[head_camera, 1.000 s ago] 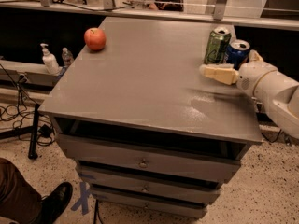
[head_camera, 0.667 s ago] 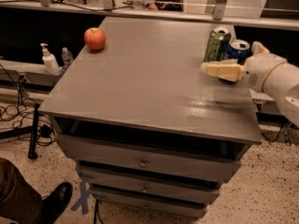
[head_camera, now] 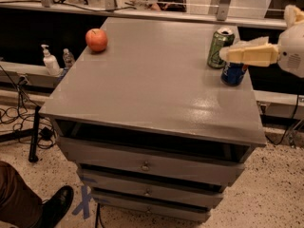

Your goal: Move pepsi can near green can

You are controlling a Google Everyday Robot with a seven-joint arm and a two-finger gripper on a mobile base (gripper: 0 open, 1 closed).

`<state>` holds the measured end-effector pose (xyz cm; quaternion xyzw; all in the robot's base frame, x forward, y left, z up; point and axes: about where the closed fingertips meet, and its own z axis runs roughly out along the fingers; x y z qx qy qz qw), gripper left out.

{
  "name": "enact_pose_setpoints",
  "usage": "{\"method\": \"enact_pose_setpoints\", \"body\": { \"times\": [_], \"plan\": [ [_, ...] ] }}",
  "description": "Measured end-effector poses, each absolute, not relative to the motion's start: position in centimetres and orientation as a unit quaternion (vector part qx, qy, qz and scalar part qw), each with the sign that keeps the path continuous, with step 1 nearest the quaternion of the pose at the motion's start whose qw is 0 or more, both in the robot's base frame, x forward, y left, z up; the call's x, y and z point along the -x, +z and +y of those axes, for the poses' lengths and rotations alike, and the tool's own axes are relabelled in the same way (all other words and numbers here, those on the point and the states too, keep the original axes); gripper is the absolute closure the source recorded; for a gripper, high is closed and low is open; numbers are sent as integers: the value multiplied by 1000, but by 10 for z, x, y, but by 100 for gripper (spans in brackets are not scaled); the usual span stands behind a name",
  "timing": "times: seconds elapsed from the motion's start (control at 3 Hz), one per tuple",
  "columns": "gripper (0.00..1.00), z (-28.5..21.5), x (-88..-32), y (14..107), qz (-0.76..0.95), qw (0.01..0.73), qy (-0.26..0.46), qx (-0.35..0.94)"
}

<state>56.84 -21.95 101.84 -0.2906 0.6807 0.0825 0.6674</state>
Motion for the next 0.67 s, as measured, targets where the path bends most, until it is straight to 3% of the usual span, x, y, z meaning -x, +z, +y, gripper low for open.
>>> {"method": "enact_pose_setpoints", "body": {
  "times": [0.67],
  "plan": [
    [0,-218,-533,1056,674,662,76,320]
  ]
}}
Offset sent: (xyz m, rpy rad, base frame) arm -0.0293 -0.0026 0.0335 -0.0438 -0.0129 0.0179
